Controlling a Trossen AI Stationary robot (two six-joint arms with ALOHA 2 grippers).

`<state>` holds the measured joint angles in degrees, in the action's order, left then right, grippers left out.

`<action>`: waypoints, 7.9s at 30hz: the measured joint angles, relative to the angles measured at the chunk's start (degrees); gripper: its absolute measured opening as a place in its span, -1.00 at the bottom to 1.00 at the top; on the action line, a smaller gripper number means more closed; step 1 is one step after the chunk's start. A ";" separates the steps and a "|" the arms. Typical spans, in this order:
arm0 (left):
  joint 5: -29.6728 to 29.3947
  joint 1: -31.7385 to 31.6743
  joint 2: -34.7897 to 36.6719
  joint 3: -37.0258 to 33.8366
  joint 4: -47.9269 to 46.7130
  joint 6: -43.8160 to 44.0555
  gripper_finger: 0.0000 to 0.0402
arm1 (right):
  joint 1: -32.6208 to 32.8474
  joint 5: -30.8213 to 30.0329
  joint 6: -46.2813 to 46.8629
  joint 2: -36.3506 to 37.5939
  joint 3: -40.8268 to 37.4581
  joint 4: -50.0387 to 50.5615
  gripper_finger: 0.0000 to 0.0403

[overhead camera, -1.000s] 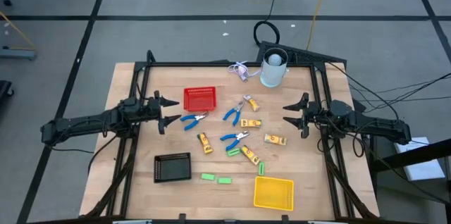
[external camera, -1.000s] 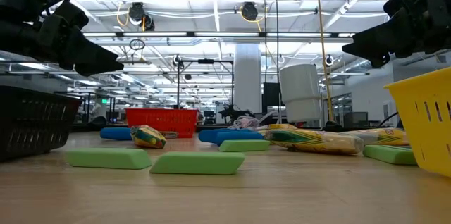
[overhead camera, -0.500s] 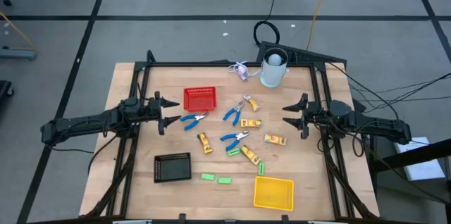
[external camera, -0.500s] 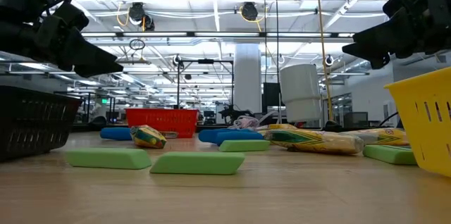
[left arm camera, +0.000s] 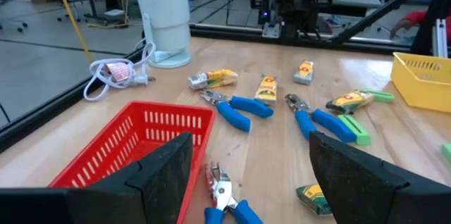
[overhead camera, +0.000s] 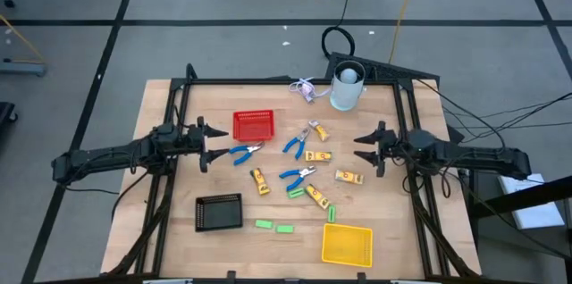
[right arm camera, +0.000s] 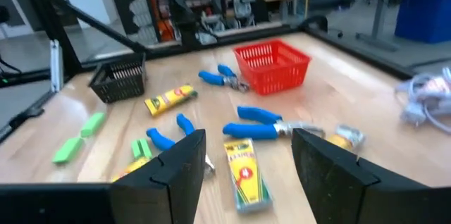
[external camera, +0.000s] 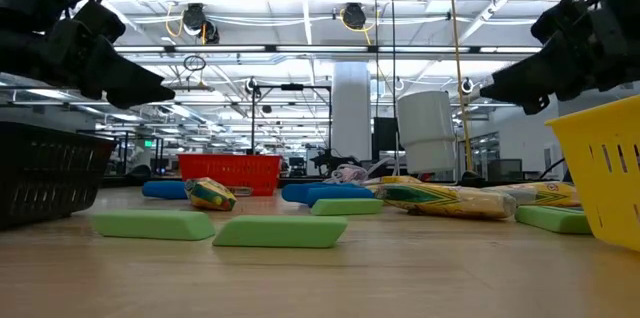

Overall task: Pick & Place School Supplies
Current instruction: Put the blue hole punch into the black bin

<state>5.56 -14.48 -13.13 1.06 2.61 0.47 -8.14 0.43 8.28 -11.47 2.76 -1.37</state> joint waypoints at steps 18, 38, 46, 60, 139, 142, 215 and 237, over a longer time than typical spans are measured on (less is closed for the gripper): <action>1.94 0.00 -4.00 0.00 0.49 2.41 0.42 | 0.00 -0.35 -1.89 -13.46 -0.04 -15.54 0.00; -10.19 9.48 -38.86 14.82 -6.96 9.35 0.42 | 0.00 -0.37 -3.00 -15.62 -0.09 -17.22 0.00; -15.40 10.80 -49.80 22.65 -18.38 13.66 0.42 | 0.01 -0.24 -2.98 -15.62 -0.09 -16.45 0.00; -18.43 6.98 -57.44 23.58 -19.26 15.06 0.42 | 0.01 -0.17 -2.78 -15.60 -0.09 -15.91 0.00; -25.92 40.03 -42.36 37.09 -43.25 25.29 -0.80 | 0.02 -0.35 -0.36 -15.62 -0.07 -14.64 0.00; -24.44 44.83 -42.55 37.95 -44.44 28.13 -0.80 | 0.00 -0.35 -0.12 -15.62 -0.08 -14.64 0.00; -16.77 19.13 -55.32 11.02 37.89 -0.39 0.42 | 0.00 -0.26 -1.90 -15.62 -0.08 -17.69 0.00; -2.81 19.11 -76.62 43.13 3.22 1.64 0.14 | 0.02 -0.15 -1.08 -20.26 -0.09 -22.47 0.00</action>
<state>2.76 4.63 -89.75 44.19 5.83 2.11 -8.12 0.27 7.20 -31.74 2.68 -23.84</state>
